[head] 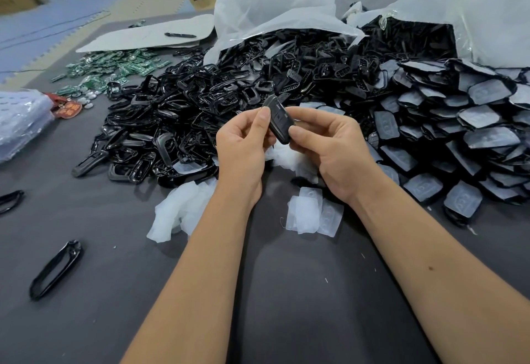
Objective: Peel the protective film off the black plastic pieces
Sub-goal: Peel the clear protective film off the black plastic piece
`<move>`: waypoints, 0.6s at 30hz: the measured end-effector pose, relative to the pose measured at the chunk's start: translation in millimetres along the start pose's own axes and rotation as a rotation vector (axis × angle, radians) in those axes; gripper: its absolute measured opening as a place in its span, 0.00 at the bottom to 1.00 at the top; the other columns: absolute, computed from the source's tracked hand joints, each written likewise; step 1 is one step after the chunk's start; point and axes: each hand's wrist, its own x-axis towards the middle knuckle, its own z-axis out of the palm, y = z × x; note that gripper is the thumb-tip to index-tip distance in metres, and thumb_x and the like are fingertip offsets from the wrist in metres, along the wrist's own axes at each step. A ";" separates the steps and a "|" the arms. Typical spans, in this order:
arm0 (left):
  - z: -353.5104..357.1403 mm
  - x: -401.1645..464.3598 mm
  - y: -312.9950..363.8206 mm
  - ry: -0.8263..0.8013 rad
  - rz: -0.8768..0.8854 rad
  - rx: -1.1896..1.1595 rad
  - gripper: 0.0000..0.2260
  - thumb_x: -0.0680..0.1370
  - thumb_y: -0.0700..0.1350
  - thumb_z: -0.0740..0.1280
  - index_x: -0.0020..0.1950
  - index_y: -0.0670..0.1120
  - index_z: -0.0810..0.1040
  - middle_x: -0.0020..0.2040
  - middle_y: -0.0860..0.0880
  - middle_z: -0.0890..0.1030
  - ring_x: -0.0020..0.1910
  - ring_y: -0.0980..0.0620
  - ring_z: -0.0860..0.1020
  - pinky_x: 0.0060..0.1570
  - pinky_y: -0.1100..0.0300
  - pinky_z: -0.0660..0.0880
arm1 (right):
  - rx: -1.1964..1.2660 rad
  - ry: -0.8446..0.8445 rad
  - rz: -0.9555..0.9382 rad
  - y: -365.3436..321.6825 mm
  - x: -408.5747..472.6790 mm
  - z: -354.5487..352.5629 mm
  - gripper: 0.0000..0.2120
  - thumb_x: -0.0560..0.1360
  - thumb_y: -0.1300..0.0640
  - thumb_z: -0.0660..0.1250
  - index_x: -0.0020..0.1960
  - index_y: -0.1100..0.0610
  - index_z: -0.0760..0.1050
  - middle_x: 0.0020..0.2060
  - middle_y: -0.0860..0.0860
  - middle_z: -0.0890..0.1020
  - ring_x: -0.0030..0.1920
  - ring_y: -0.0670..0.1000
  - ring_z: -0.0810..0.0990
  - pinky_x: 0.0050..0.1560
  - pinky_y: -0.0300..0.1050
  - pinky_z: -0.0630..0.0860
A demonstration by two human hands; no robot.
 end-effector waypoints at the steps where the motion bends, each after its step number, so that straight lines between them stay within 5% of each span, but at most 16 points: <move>1: 0.0 -0.5 0.0 0.000 -0.005 -0.005 0.09 0.85 0.41 0.65 0.51 0.40 0.84 0.42 0.43 0.83 0.42 0.47 0.78 0.44 0.59 0.77 | 0.000 0.011 0.003 -0.4 -0.4 0.0 0.13 0.78 0.70 0.71 0.61 0.62 0.83 0.46 0.58 0.87 0.39 0.46 0.84 0.30 0.31 0.75; 7: -0.2 -1.6 0.9 0.021 -0.008 0.004 0.09 0.85 0.41 0.66 0.49 0.42 0.84 0.40 0.46 0.84 0.42 0.49 0.79 0.43 0.59 0.78 | -0.043 0.052 -0.025 0.6 -0.4 2.5 0.11 0.75 0.68 0.75 0.54 0.56 0.84 0.42 0.55 0.88 0.39 0.47 0.85 0.36 0.34 0.78; 14: -0.9 -0.8 -1.2 0.040 0.044 0.054 0.08 0.84 0.40 0.67 0.49 0.41 0.83 0.39 0.46 0.83 0.39 0.51 0.77 0.41 0.61 0.77 | -0.075 0.054 -0.011 5.3 -1.4 4.7 0.09 0.77 0.68 0.73 0.54 0.59 0.84 0.41 0.55 0.86 0.39 0.48 0.83 0.28 0.29 0.73; 18: -2.4 1.5 -2.3 0.040 0.044 0.047 0.08 0.84 0.40 0.66 0.49 0.41 0.83 0.40 0.45 0.82 0.38 0.52 0.77 0.40 0.61 0.76 | -0.123 -0.001 -0.074 5.3 -0.8 3.8 0.11 0.77 0.69 0.72 0.55 0.58 0.85 0.42 0.50 0.87 0.43 0.46 0.84 0.40 0.33 0.79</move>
